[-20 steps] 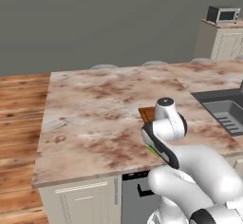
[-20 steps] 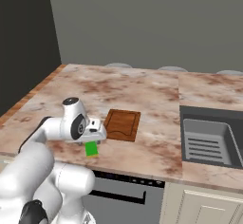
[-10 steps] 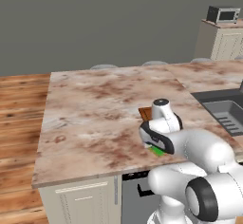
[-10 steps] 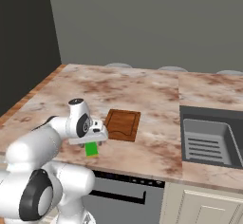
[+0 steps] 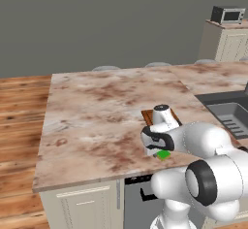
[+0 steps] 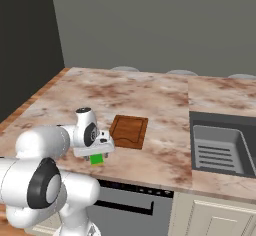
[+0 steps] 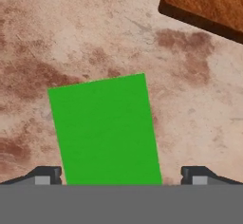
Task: Pick up the sponge from the counter and clean the cutting board by briefly scrubbing or pressing down on the cutting board. Once finished, release the sponge.
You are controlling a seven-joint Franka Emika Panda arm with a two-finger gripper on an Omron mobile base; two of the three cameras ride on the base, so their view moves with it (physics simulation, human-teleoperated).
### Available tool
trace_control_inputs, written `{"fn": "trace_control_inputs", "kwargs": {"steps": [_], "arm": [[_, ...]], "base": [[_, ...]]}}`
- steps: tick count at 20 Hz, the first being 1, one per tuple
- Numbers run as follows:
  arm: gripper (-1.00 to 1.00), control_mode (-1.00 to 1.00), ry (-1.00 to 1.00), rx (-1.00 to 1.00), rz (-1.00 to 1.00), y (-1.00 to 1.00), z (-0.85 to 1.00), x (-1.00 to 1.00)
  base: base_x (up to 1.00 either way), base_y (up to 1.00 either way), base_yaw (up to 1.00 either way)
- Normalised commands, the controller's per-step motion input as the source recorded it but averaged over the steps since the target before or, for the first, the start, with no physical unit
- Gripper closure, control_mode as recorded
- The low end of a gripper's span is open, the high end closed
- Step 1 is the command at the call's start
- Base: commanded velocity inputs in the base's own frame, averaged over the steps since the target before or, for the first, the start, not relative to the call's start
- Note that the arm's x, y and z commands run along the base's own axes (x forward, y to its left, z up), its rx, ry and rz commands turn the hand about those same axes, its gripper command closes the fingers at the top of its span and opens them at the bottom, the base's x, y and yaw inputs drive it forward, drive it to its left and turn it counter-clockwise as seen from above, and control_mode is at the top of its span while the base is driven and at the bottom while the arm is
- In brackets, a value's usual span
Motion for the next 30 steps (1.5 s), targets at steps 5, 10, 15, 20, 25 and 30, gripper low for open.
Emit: {"fn": "trace_control_inputs", "kwargs": {"steps": [5, 10, 15, 20, 25, 30], "arm": [[-1.00, -1.00, 0.00, 0.00, 0.04, 0.00, -0.23, 0.00], [-1.00, -1.00, 0.00, 0.00, 0.04, 0.01, -0.20, 0.00], [1.00, -1.00, 0.01, 0.00, 0.03, 0.02, -0.24, 0.00], [1.00, -1.00, 0.08, -0.04, 0.02, 0.01, -0.24, 0.00], [1.00, -1.00, 0.01, -0.01, 0.00, 0.00, -0.14, -0.10], [1.00, -1.00, -0.04, 0.00, 0.00, -0.02, 0.06, -0.21]], "base": [[0.00, 0.00, 0.00], [0.00, 0.00, 0.00], [0.00, 0.00, 0.00], [0.00, 0.00, 0.00], [0.00, 0.00, 0.00], [0.00, 0.00, 0.00]]}}
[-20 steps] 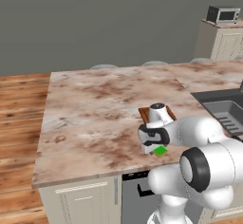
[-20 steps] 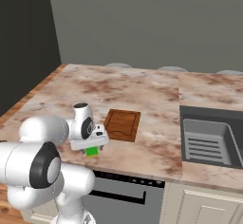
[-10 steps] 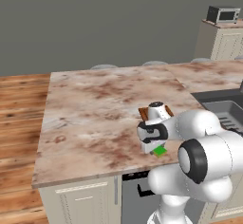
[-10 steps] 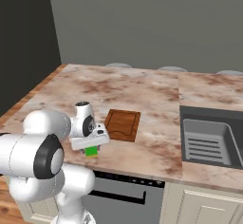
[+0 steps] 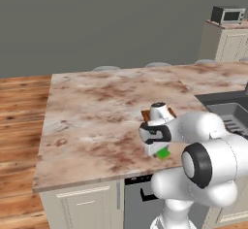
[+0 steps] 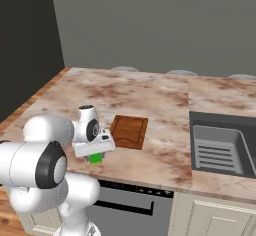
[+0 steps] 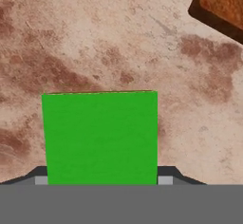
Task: Pick up the sponge from the counter and clean the cutting board by briefly scrubbing or pressing down on the cutting board. Once finished, release the sponge.
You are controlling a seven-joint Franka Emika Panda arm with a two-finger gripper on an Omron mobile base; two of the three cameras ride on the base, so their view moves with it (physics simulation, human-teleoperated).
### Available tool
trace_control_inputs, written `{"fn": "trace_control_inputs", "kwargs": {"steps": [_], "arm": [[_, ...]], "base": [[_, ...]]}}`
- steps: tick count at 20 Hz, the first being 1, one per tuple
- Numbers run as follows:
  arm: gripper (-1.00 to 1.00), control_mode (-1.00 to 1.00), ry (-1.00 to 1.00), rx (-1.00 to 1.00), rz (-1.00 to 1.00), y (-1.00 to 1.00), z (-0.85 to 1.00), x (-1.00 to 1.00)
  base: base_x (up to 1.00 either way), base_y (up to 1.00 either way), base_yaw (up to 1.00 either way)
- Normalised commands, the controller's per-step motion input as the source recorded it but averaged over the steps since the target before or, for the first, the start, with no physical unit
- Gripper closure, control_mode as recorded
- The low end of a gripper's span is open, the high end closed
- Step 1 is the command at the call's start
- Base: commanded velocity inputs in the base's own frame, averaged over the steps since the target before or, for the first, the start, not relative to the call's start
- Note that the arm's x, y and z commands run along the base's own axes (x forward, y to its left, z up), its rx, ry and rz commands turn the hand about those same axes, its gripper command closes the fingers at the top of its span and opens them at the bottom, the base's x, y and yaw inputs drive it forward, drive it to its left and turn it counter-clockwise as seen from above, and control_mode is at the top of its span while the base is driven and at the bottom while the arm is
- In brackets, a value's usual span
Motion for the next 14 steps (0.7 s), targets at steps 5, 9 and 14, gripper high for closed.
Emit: {"fn": "trace_control_inputs", "kwargs": {"steps": [5, 9, 14], "arm": [[1.00, -1.00, -0.04, 0.00, 0.00, -0.15, 0.49, -0.06], [1.00, -1.00, 0.01, 0.00, 0.00, -0.26, 0.60, 0.24], [1.00, -1.00, 0.06, 0.00, 0.05, -0.42, 0.49, 0.48]], "base": [[0.00, 0.00, 0.00], [0.00, 0.00, 0.00], [0.00, 0.00, 0.00]]}}
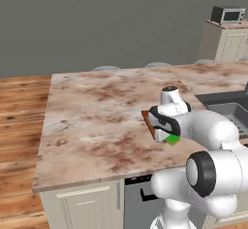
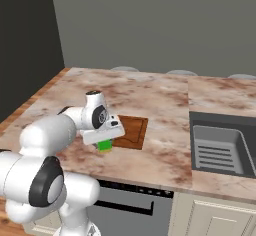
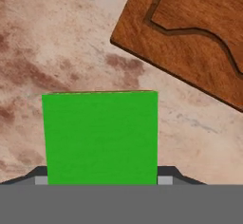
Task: Pick up the sponge from the counter and clean the cutting board by briefly scrubbing or pressing down on the cutting board. Once finished, release the sponge.
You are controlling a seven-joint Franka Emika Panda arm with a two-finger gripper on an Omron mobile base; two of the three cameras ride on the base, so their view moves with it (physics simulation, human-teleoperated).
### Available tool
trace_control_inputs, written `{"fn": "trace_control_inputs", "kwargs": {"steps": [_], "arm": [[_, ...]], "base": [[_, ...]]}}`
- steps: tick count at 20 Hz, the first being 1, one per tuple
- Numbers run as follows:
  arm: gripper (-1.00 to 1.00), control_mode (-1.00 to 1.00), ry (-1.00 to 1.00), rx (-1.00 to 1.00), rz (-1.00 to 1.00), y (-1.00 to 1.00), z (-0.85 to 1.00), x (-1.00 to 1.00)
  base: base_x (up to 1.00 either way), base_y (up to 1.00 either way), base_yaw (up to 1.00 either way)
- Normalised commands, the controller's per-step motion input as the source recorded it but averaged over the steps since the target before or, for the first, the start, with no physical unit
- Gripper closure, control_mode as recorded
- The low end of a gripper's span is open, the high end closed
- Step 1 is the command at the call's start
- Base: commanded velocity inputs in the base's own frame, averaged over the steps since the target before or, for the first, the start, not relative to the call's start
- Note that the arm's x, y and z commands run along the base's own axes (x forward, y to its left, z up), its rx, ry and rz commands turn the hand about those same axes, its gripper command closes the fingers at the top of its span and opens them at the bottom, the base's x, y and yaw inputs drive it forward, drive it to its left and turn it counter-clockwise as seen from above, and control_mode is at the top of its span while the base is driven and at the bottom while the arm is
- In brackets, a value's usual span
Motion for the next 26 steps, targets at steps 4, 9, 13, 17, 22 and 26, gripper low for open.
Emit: {"fn": "trace_control_inputs", "kwargs": {"steps": [4, 9, 13, 17, 22, 26], "arm": [[1.00, -1.00, 0.09, 0.00, 0.11, -0.55, 0.21, 0.61], [1.00, -1.00, 0.06, 0.03, 0.21, -0.59, 0.01, 0.58], [1.00, -1.00, 0.01, 0.06, 0.29, -0.51, -0.09, 0.34], [1.00, -1.00, 0.04, 0.08, 0.33, -0.35, -0.23, 0.27], [1.00, -1.00, 0.08, 0.05, 0.33, -0.22, -0.34, 0.27], [1.00, -1.00, 0.03, 0.03, 0.31, -0.07, -0.41, 0.16]], "base": [[0.00, 0.00, 0.00], [0.00, 0.00, 0.00], [0.00, 0.00, 0.00], [0.00, 0.00, 0.00], [0.00, 0.00, 0.00], [0.00, 0.00, 0.00]]}}
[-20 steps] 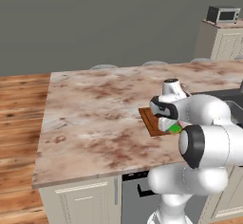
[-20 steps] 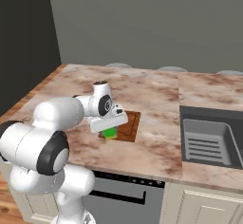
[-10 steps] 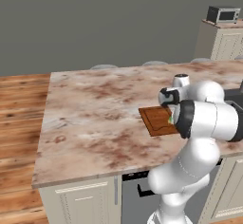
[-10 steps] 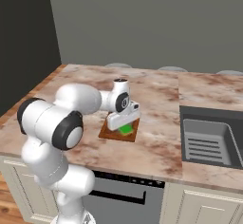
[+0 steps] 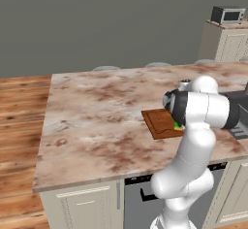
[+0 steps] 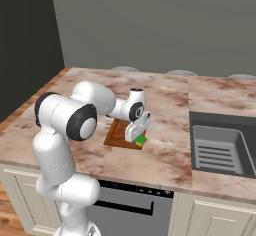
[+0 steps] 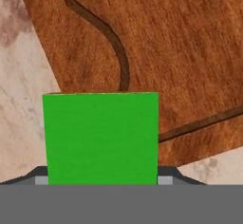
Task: Pick up the sponge from the counter and clean the cutting board by briefly scrubbing or pressing down on the cutting board. Once finished, release the sponge.
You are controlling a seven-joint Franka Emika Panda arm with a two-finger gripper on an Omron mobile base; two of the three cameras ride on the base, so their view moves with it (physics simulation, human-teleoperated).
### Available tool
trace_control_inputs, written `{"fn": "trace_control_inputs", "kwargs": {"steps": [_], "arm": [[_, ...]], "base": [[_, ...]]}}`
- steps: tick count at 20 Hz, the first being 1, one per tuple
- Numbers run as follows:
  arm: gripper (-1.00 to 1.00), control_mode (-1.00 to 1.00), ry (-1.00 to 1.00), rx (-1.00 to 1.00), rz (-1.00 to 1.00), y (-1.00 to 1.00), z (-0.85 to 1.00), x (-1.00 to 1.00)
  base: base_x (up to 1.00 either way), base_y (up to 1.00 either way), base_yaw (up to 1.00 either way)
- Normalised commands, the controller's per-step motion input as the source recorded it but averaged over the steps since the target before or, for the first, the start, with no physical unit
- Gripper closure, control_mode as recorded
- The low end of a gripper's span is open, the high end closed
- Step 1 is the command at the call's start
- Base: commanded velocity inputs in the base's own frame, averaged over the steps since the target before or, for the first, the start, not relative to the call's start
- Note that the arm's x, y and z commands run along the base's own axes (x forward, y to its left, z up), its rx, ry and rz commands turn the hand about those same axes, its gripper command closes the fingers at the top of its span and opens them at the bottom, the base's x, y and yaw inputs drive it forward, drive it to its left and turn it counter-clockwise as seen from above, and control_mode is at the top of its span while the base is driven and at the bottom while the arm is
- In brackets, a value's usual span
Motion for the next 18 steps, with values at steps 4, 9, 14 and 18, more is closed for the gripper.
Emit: {"fn": "trace_control_inputs", "kwargs": {"steps": [4, 9, 14, 18], "arm": [[1.00, -1.00, 0.06, 0.04, 0.27, 0.00, -0.37, 0.17], [1.00, -1.00, 0.06, 0.05, 0.24, 0.00, -0.34, 0.07], [1.00, -1.00, 0.03, 0.05, 0.22, 0.00, -0.27, 0.10], [1.00, -1.00, 0.00, 0.07, 0.18, 0.00, -0.07, 0.38]], "base": [[0.00, 0.00, 0.00], [0.00, 0.00, 0.00], [0.00, 0.00, 0.00], [0.00, 0.00, 0.00]]}}
